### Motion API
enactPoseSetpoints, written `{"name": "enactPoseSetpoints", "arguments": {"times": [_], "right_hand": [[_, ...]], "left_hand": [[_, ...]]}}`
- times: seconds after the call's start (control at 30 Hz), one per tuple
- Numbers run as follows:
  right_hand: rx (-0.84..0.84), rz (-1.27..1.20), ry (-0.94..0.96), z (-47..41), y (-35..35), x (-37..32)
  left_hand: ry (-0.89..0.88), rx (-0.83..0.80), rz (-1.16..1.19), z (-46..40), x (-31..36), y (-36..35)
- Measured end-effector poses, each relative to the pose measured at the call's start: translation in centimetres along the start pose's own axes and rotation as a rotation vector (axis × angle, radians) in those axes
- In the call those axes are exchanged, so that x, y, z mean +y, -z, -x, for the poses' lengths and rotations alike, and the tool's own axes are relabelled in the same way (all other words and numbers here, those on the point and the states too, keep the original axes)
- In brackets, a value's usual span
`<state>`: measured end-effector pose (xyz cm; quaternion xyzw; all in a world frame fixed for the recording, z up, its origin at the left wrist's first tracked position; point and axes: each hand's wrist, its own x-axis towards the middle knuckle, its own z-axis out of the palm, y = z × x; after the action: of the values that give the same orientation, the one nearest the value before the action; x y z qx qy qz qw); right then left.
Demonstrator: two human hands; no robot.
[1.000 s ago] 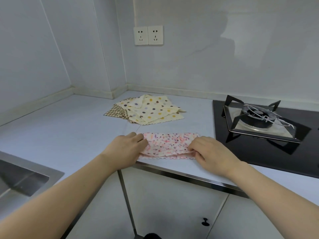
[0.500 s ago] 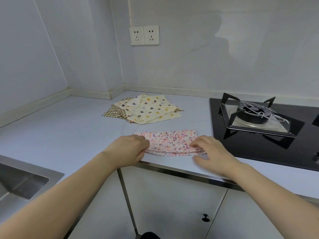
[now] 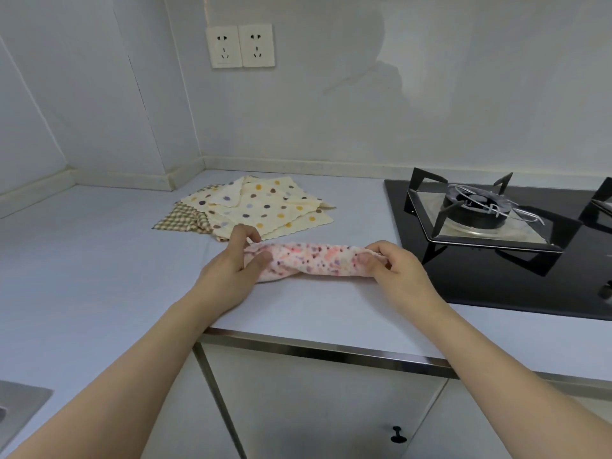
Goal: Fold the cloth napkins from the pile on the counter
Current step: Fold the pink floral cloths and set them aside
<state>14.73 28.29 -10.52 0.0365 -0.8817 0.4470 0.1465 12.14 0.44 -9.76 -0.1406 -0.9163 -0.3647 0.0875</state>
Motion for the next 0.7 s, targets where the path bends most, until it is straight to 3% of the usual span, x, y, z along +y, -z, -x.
{"name": "enactPoseSetpoints", "arguments": {"times": [0.1, 0.2, 0.43, 0.7], "right_hand": [[0.103, -0.203, 0.018, 0.2, 0.2, -0.1], [0.102, -0.274, 0.008, 0.5, 0.5, 0.0], [0.183, -0.465, 0.005, 1.0, 0.8, 0.0], [0.320, -0.455, -0.073, 0.2, 1.0, -0.2]], "left_hand": [[-0.089, -0.005, 0.029, -0.1, 0.0, 0.0], [-0.140, 0.030, 0.059, -0.3, -0.2, 0.3], [-0.136, 0.126, 0.141, -0.1, 0.5, 0.9], [-0.204, 0.099, 0.158, -0.2, 3.6, 3.2]]}}
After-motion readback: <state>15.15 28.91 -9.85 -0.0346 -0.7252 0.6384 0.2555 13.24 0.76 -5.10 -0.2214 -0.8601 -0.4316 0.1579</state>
